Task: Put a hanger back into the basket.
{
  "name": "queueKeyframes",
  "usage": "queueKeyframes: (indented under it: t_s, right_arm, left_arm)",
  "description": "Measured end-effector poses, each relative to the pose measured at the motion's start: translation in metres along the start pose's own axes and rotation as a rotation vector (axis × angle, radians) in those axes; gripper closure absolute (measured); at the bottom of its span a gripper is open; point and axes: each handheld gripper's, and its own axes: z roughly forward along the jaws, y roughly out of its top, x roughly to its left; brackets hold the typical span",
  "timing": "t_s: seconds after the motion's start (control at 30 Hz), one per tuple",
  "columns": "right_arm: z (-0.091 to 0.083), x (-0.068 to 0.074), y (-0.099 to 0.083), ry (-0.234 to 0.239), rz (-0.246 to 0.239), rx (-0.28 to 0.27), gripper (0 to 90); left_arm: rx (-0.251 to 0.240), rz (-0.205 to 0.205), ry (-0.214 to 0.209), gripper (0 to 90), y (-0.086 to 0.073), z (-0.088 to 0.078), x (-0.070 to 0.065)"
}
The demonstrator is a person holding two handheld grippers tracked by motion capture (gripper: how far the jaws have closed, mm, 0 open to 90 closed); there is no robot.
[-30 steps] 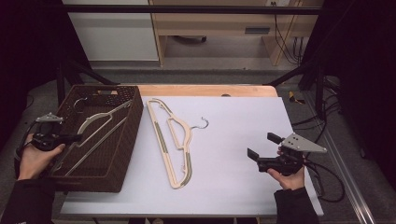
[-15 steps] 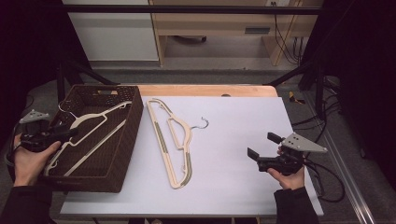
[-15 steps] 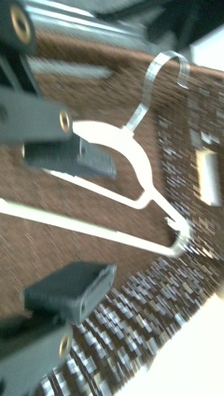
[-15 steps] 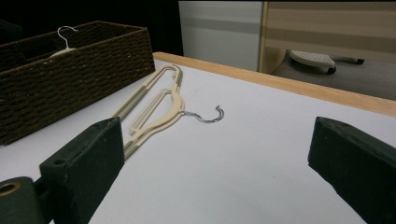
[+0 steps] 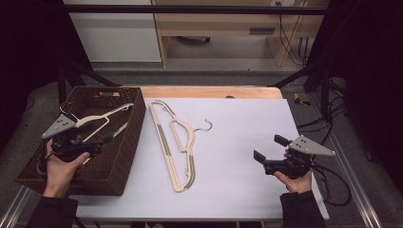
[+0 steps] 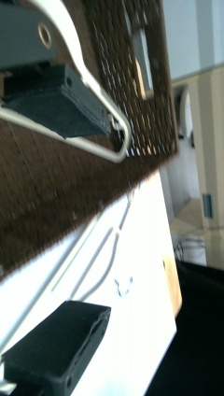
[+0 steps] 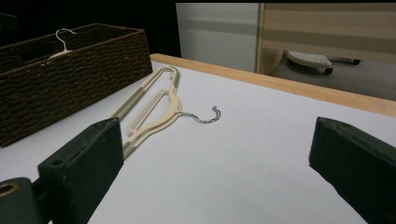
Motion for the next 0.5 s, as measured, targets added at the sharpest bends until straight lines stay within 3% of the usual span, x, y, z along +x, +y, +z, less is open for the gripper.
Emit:
queueKeyframes:
  t_s: [0.23, 0.5]
  right_arm:
    - [-0.001, 0.000, 0.000, 0.003, 0.000, -0.003, 3.3]
    - [-0.002, 0.000, 0.001, 0.002, 0.001, -0.006, 3.3]
  left_arm:
    - [0.001, 0.053, -0.054, 9.5, 0.002, 0.013, -0.035]
    - [0.036, 0.113, -0.086, 7.4, 0.012, 0.036, -0.072]
